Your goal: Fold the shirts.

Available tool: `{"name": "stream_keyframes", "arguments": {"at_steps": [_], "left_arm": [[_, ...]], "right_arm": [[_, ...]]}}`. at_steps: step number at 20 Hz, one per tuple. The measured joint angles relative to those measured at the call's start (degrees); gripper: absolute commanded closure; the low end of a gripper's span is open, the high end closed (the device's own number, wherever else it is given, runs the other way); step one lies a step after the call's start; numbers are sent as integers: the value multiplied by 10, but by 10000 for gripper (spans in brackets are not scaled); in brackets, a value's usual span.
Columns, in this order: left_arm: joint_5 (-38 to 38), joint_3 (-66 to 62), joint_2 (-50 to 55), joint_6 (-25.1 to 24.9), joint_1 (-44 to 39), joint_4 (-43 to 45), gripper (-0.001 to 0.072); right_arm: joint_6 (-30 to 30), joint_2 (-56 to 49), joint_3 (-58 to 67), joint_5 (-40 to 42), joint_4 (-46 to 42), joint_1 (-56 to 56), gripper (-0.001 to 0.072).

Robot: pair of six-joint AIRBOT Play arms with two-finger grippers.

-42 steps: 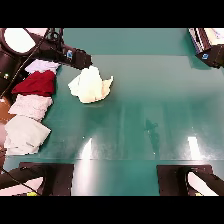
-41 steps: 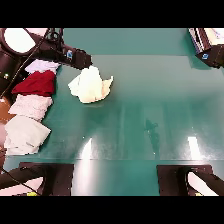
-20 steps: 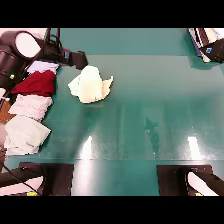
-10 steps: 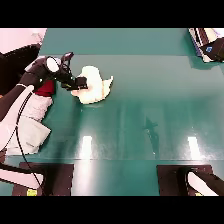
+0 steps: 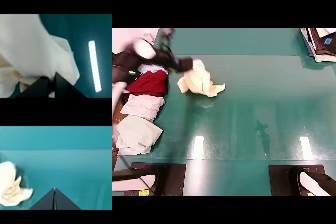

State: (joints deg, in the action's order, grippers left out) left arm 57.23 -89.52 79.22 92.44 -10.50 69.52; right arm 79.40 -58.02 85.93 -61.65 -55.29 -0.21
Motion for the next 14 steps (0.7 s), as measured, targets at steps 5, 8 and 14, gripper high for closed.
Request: {"name": "stream_keyframes", "arguments": {"at_steps": [5,8,14], "left_arm": [[20,-47,-127,-10,-56,13,684],[39,-40,-139,-13,-131,24,555],[25,-9,-79,-28,-222,42,64]], "right_arm": [[0,0,81,-26,-2,0,694],[0,0,109,-38,-3,0,693],[0,0,124,-87,-3,0,693]]}}
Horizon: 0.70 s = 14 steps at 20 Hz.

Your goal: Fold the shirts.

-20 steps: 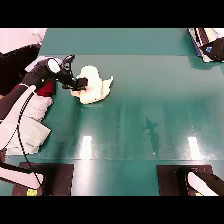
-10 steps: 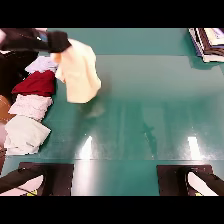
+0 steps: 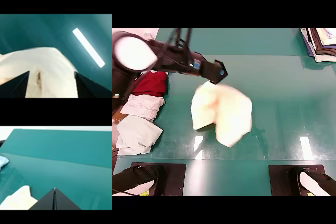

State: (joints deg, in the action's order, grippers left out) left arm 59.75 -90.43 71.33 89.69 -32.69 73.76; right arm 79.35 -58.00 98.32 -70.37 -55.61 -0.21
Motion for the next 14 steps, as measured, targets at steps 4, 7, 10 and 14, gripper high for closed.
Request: {"name": "stream_keyframes", "arguments": {"at_steps": [4,7,10,14], "left_arm": [[13,20,17,5,66,39,64],[31,87,24,7,135,40,64],[8,188,26,4,175,23,64],[-49,281,53,-15,194,-24,65]], "right_arm": [[0,0,2,-24,0,0,693],[0,-2,2,-32,0,0,694],[0,-12,2,-43,1,0,693],[1,-36,2,-76,3,0,693]]}}
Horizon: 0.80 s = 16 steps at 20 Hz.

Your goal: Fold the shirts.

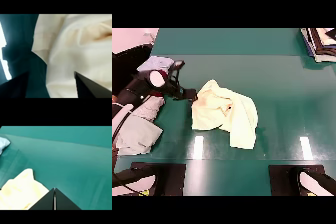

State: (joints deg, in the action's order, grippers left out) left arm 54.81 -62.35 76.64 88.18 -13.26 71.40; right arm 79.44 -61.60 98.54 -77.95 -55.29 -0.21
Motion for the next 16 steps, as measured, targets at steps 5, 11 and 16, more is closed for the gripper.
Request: {"name": "stream_keyframes", "arguments": {"at_steps": [5,11,16], "left_arm": [[-23,28,45,-57,7,-87,682],[5,-43,42,-73,33,-58,682],[15,-83,33,-75,40,-36,682]], "right_arm": [[10,-28,-15,-47,0,0,693],[15,-4,-233,-39,-3,-1,294],[17,-22,-478,63,26,-41,286]]}}
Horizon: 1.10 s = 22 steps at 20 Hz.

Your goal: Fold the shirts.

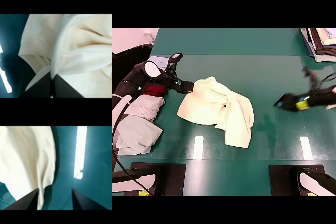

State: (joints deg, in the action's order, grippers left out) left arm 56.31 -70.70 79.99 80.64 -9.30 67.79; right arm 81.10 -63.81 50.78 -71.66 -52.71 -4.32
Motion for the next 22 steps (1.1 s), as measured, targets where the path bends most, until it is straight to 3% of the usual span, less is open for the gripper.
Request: {"name": "stream_keyframes", "arguments": {"at_steps": [5,10,16,22], "left_arm": [[2,-9,-2,-1,1,12,682],[4,-10,-2,-1,1,21,683],[15,-48,-49,-1,1,46,683],[25,-174,-217,-10,1,71,683]], "right_arm": [[-18,-95,-75,121,59,-99,289],[-25,-188,-9,163,73,-168,694],[-21,-198,119,135,-6,-170,696],[-8,-43,304,56,-84,-82,696]]}}
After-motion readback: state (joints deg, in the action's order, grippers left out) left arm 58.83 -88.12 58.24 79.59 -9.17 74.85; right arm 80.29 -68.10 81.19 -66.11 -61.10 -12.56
